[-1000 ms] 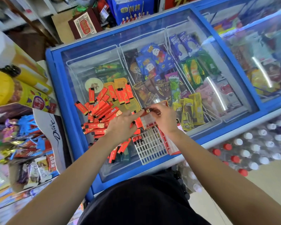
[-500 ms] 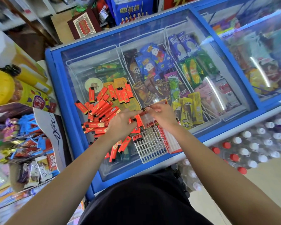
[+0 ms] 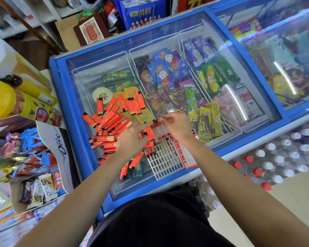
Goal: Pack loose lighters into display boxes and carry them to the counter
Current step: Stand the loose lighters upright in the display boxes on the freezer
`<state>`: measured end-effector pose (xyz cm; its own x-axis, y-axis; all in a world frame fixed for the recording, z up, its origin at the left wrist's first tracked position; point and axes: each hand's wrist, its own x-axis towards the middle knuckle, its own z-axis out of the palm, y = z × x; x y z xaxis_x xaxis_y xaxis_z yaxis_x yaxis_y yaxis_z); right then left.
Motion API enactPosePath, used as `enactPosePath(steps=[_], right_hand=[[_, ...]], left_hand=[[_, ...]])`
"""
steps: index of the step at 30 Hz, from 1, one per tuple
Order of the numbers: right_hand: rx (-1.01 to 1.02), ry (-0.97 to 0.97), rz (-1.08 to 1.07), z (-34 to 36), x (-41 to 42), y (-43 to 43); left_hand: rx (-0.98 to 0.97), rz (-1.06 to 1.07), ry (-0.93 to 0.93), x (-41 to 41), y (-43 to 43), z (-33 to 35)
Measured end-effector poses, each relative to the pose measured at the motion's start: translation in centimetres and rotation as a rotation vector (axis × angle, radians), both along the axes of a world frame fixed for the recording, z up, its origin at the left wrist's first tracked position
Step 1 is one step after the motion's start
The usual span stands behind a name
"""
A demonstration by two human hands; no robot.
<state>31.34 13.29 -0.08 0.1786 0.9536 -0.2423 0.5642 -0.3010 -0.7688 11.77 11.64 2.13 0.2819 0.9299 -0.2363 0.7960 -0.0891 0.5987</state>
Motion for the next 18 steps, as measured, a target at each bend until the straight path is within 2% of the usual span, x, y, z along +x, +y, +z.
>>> enactPosePath(steps=[8,13,18], right_hand=[[0.094,0.012,-0.203,-1.0,0.1,-0.5],[0.081,0.000,-0.214,-1.0,-0.2,-0.8],[0.097,0.022,-0.076,-0.8,-1.3,-0.7]], left_hand=[[-0.070,-0.029,0.024,-0.2,0.0,0.1],[-0.138,-0.063,0.041,0.5,0.6,0.5],[-0.045,-0.041,0.096,-1.3,0.1,0.0]])
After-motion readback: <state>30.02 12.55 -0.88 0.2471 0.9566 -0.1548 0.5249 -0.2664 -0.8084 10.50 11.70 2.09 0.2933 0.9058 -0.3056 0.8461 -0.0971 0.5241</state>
